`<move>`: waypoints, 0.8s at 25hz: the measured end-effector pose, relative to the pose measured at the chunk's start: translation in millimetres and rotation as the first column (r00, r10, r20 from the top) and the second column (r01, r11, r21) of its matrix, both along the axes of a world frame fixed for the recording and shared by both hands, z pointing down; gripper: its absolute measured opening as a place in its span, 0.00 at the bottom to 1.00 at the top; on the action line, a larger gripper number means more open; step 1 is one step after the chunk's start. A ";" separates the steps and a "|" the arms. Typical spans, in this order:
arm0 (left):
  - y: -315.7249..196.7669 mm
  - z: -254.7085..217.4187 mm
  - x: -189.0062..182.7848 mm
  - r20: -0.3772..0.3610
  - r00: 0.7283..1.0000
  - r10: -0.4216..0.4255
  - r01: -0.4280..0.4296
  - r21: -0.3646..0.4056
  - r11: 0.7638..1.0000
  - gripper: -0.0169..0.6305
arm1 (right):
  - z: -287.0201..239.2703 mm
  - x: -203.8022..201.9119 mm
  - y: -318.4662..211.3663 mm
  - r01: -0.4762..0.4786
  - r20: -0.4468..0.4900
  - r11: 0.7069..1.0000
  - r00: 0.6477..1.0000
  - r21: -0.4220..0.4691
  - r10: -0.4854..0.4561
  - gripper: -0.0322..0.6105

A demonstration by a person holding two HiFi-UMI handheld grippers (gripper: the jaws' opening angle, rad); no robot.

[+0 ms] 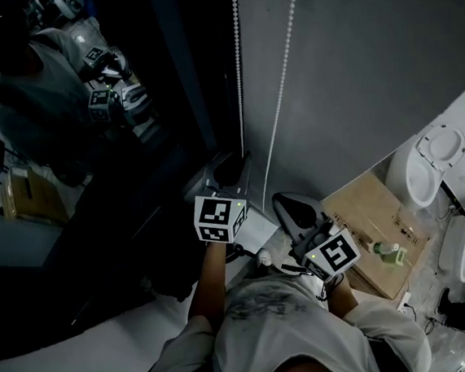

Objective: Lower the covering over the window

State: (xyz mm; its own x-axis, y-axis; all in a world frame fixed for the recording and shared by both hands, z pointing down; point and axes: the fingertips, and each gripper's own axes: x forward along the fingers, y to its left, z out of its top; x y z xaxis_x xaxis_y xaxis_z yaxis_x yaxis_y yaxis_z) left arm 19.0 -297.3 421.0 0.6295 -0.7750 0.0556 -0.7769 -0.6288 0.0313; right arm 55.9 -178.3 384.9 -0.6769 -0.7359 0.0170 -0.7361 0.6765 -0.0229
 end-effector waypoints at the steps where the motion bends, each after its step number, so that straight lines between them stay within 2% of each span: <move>1: -1.7 0.4 1.1 -0.002 1.000 0.003 -0.003 0.000 1.000 0.16 | 0.2 0.9 -0.3 -0.004 -0.001 1.000 1.000 -0.001 0.004 0.08; 9: -9.3 -0.3 4.8 -0.029 1.000 0.007 -0.007 0.007 1.000 0.10 | 2.8 6.6 3.7 -0.032 -0.012 0.999 0.999 -0.006 0.032 0.08; 20: -5.6 -5.6 10.0 -0.011 1.000 -0.014 0.014 0.041 0.999 0.17 | 3.7 10.9 12.1 -0.039 -0.011 0.999 0.999 0.004 0.039 0.08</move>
